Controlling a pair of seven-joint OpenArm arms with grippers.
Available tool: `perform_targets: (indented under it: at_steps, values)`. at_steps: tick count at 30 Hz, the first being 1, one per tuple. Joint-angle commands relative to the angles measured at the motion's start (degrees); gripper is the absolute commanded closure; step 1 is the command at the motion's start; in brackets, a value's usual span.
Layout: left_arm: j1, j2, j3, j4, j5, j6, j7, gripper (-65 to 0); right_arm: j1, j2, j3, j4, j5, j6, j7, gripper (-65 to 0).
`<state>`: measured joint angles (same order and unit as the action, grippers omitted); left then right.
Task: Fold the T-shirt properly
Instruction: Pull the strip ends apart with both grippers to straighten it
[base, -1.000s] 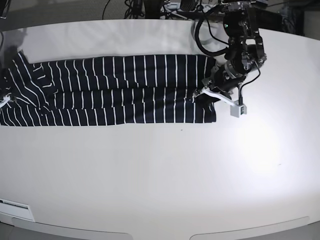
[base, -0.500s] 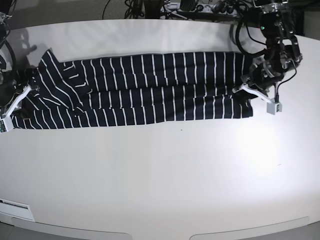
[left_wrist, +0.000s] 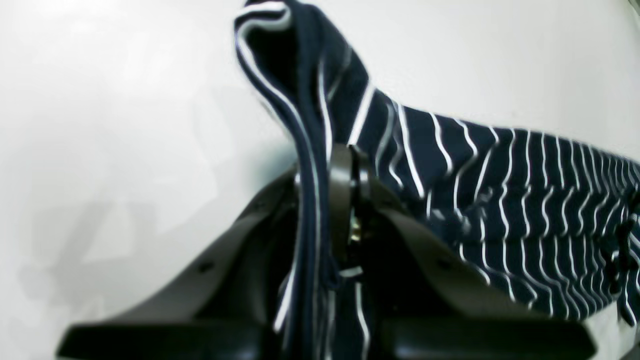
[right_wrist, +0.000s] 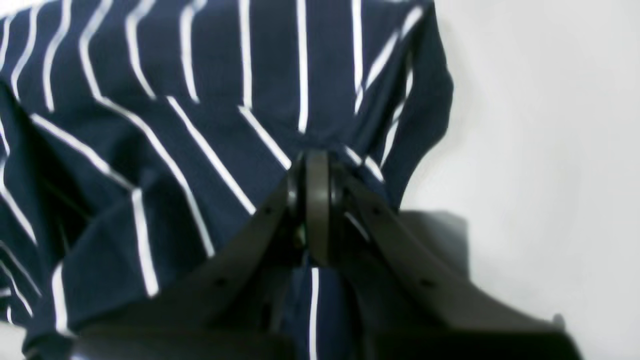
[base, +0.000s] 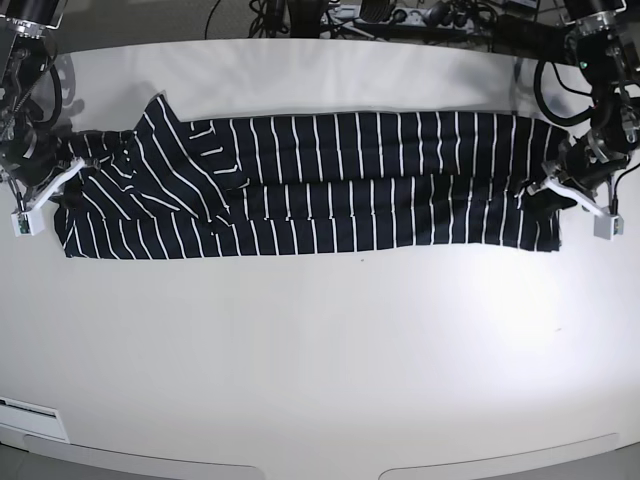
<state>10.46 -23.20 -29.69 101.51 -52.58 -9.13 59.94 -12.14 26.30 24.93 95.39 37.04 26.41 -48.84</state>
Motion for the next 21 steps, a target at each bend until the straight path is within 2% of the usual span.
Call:
perform_targets:
  at_steps: [1,6,12,18,21]
  values:
    - [-0.6,-1.0,-0.4,0.8,-1.1,-0.5,-0.9,0.0,1.1,1.0,0.6,0.9,0.9,0.1,1.3,0.0]
    - [-0.7,-1.1,-0.4,0.8,-1.6,-0.6,-1.0,0.0,1.6,1.0,0.6,0.9,1.3,0.2,1.3,0.0]
    - [-0.7,-1.1,-0.4,0.8,-3.6,-2.9,-0.9,0.0,1.6,0.6,0.6,0.9,4.7,0.9,1.7,0.0]
    - [-0.7,-1.1,-0.4,0.8,-3.7,-2.9,-1.0,0.0,1.5,-2.3,-1.8,0.9,0.2,1.6,3.4,0.0]
    - [-0.7,-1.1,-0.4,0.8,-3.7,-2.9,-1.0,0.0,1.5,-2.5,-5.9,0.8,-6.3,-0.6,5.8,0.0]
